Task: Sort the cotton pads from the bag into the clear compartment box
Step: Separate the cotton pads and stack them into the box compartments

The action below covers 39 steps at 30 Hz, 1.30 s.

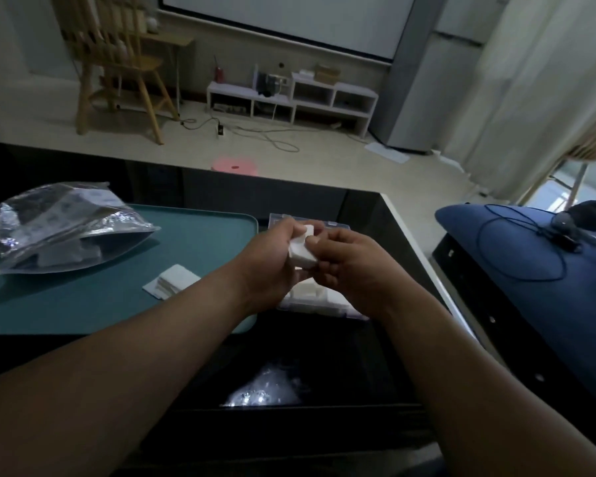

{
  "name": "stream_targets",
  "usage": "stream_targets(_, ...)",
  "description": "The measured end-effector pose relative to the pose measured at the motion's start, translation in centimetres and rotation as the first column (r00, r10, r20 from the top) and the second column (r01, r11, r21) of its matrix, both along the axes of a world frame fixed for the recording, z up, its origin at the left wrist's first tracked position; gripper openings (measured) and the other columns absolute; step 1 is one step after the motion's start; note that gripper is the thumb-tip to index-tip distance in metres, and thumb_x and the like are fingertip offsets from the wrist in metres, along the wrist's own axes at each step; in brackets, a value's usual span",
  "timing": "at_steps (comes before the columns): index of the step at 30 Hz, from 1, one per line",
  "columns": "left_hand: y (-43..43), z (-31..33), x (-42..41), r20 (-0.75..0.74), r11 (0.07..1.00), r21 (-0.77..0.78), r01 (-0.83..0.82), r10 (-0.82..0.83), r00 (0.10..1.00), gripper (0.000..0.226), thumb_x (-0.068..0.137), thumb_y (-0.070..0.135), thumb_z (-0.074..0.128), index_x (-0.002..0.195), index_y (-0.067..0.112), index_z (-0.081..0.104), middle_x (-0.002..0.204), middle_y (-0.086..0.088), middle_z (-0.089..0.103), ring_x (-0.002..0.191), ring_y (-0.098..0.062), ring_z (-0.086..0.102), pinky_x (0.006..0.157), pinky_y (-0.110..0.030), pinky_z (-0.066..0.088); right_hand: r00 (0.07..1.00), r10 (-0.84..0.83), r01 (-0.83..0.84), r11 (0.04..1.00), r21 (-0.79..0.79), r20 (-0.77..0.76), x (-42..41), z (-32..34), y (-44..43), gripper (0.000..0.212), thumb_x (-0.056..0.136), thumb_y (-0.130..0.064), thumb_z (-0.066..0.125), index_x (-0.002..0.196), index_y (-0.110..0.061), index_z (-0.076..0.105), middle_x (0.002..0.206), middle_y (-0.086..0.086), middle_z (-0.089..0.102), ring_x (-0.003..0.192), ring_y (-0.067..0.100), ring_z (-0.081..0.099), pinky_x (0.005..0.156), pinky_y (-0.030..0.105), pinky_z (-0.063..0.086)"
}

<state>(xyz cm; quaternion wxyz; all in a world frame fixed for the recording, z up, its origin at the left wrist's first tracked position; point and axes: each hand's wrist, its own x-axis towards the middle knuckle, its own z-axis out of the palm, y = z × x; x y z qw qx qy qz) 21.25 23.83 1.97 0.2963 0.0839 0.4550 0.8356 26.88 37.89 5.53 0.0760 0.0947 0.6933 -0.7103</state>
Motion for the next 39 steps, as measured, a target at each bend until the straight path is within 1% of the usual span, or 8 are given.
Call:
stream_targets(2,1.2,-0.2,-0.1,-0.049,0.999,-0.036,0.015,-0.016,0.999,0.037,0.101,0.023,0.042,0.13,0.007,0.06,0.119,-0.014,0.067,0.105,-0.029,0.066,0.095,-0.047,0.055,0.999,-0.039,0.038,0.999,-0.02,-0.009,0.0,0.1,1.2,0.006,0.097,-0.01,0.069,0.098,-0.007,0.063,0.08,0.007,0.073,0.069,0.017,0.07,0.067,0.029,0.054)
stream_targets(4,2.2,-0.4,-0.2,-0.227,0.958,-0.268,-0.1,0.038,0.973,0.033,0.104,0.03,0.044,0.131,0.017,0.058,0.125,-0.01,0.067,0.114,-0.028,0.065,0.101,-0.048,0.053,0.986,-0.148,0.157,0.981,0.118,-0.08,-0.1,0.1,3.3,0.008,0.094,-0.013,0.074,0.095,-0.009,0.066,0.079,0.006,0.073,0.072,0.02,0.07,0.068,0.034,0.052)
stream_targets(8,2.6,-1.3,0.2,-0.712,0.674,-0.582,-0.455,-0.152,0.686,0.022,0.103,0.023,0.05,0.121,0.021,0.061,0.112,0.007,0.064,0.102,-0.009,0.06,0.084,-0.024,0.049,0.938,-0.281,0.346,0.729,0.59,-0.202,0.3,-0.8,7.9,0.014,0.092,-0.024,0.077,0.097,-0.014,0.07,0.092,0.005,0.074,0.085,0.023,0.071,0.072,0.038,0.057)
stream_targets(12,3.3,-4.0,0.6,-0.722,0.463,-0.677,-0.572,-0.568,0.395,0.025,0.099,0.028,0.053,0.12,0.025,0.066,0.125,0.004,0.063,0.118,-0.02,0.052,0.099,-0.039,0.043,0.962,-0.252,0.249,0.659,0.71,-0.104,0.6,-2.9,9.4,0.012,0.09,-0.023,0.08,0.092,-0.016,0.069,0.091,0.003,0.072,0.082,0.018,0.067,0.062,0.029,0.045)
stream_targets(15,3.8,-5.3,1.2,-0.659,0.368,-0.671,-0.644,-0.695,0.289,0.026,0.103,0.041,0.044,0.115,0.029,0.064,0.122,0.005,0.061,0.113,-0.024,0.054,0.092,-0.043,0.045,0.967,-0.234,0.23,0.615,0.754,-0.104,0.1,-4.3,9.3,0.012,0.087,-0.02,0.08,0.085,-0.018,0.069,0.086,0.001,0.072,0.082,0.019,0.067,0.064,0.03,0.047)
stream_targets(25,3.7,-5.9,1.2,-0.66,0.339,-0.649,-0.681,-0.697,0.282,0.026,0.101,0.039,0.042,0.107,0.025,0.063,0.113,0.003,0.06,0.106,-0.025,0.056,0.088,-0.043,0.044,0.982,-0.166,0.152,0.444,0.883,-0.086,-0.4,-6.0,8.0,0.007,0.081,-0.023,0.073,0.081,-0.024,0.066,0.08,-0.006,0.069,0.078,0.016,0.066,0.079,0.044,0.061)
stream_targets(33,3.7,-6.1,1.1,-0.677,0.353,-0.64,-0.682,-0.678,0.285,0.023,0.101,0.039,0.043,0.106,0.025,0.062,0.112,0.004,0.061,0.103,-0.024,0.056,0.086,-0.042,0.044,0.987,-0.143,0.105,0.194,0.975,-0.077,-0.5,-6.4,7.0,0.003,0.085,-0.026,0.066,0.086,-0.024,0.063,0.082,-0.005,0.065,0.076,0.018,0.065,0.076,0.044,0.061)
stream_targets(39,3.7,-6.3,1.0,-0.699,0.396,-0.583,-0.709,-0.69,0.19,0.037,0.099,0.043,0.043,0.129,0.028,0.057,0.136,0.006,0.056,0.126,-0.021,0.05,0.099,-0.043,0.041,0.989,-0.096,0.135,0.274,0.952,-0.113,-0.3,-7.0,8.2,0.02,0.087,-0.027,0.072,0.103,-0.03,0.06,0.103,-0.006,0.057,0.088,0.014,0.06,0.079,0.039,0.058)
